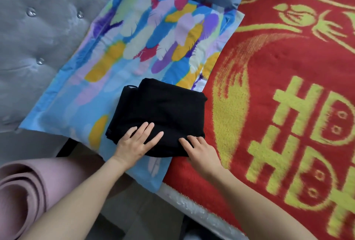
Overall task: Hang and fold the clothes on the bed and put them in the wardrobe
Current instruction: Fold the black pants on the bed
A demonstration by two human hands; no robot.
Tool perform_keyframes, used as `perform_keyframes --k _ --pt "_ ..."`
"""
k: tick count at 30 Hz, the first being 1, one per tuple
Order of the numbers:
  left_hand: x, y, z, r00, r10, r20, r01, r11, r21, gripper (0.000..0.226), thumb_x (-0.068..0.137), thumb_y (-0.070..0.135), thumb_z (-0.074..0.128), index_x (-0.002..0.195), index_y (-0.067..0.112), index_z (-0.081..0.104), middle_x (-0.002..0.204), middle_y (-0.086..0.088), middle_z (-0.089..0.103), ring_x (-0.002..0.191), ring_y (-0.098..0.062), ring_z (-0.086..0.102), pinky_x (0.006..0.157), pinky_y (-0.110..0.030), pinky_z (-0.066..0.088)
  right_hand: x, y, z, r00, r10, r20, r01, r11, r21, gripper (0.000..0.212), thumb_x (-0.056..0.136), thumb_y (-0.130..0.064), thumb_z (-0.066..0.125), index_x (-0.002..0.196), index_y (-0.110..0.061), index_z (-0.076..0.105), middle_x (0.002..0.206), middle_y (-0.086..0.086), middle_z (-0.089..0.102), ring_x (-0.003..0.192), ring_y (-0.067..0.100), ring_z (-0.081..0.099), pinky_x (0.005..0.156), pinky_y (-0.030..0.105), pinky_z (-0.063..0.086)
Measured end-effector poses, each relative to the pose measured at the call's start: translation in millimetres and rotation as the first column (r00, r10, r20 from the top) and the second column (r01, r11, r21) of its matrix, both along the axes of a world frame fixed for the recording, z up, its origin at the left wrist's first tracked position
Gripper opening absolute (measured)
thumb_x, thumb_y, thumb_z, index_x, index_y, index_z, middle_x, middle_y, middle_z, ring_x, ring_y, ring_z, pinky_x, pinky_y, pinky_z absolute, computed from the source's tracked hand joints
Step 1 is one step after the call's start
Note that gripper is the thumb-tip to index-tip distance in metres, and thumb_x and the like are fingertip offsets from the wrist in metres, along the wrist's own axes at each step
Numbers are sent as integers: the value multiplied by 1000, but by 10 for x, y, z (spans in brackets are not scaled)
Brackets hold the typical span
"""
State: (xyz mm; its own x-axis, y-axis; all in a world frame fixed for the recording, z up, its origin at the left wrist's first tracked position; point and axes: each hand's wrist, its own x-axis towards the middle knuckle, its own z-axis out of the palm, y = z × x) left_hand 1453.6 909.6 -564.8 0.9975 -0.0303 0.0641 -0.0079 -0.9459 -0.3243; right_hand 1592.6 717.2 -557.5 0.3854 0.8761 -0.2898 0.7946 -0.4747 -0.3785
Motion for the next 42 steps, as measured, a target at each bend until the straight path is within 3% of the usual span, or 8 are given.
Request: perform_keyframes --k 5,10,19,21,24,28,34,42 --pt "480 -314 457 984 -20 176 45 989 -141 36 77 -3 50 110 10 54 90 -12 71 75 -26 69 62 -30 53 475 -262 407 995 21 103 -18 1000 -23 51 91 -11 42 140 -21 32 131 2 44 114 26 42 71 36 48" --pt "721 -934 1049 992 128 20 -116 950 -291 71 27 16 90 95 8 73 77 -8 68 59 -25 63 53 -28 49 614 -794 1035 974 4 225 -11 999 31 59 73 -13 63 130 -10 52 119 9 59 107 32 56 74 37 50" --pt "259 -2327 1795 975 194 -106 -217 930 -296 74 17 24 90 89 14 74 57 0 60 47 -20 57 43 -24 46 398 -2024 1853 743 404 534 -431 899 -79 104 54 -84 59 129 -11 57 122 13 63 106 26 64 82 35 54" --pt "147 -2592 1934 954 268 -131 -293 928 -232 75 26 29 89 98 16 71 63 -1 62 55 -21 60 49 -27 48 289 -2144 1941 705 505 498 -517 846 -126 111 62 -81 57 141 -5 38 138 21 48 118 31 54 93 36 48" --pt "-126 -2986 2089 867 465 -180 -493 853 -173 70 75 45 65 137 25 38 110 0 61 103 -21 57 83 -32 42 -14 -2386 2058 681 569 461 -587 801 -120 111 75 -69 57 149 -3 7 151 24 24 132 36 36 104 43 36" --pt "-696 -3441 2314 756 633 -167 -654 714 -249 69 81 47 55 141 29 29 126 5 54 120 -17 47 92 -30 35 -451 -2565 2292 681 571 458 -614 787 -68 93 86 -35 61 150 -12 -3 141 18 36 124 33 41 100 41 35" --pt "-1874 -3888 2650 509 851 -132 -827 441 -348 67 78 46 56 139 33 32 126 11 54 118 -12 49 90 -26 35 -1348 -2234 2925 538 705 463 -789 614 -17 40 81 -17 58 119 -8 49 115 11 54 110 30 51 84 38 37" --pt "-3525 -4430 2842 217 976 16 -911 208 -356 93 69 48 66 148 27 23 131 -2 51 120 -23 49 99 -39 34 -3037 -2015 3148 431 758 489 -878 478 33 33 76 -16 57 108 -10 53 113 8 55 107 29 53 80 37 41"
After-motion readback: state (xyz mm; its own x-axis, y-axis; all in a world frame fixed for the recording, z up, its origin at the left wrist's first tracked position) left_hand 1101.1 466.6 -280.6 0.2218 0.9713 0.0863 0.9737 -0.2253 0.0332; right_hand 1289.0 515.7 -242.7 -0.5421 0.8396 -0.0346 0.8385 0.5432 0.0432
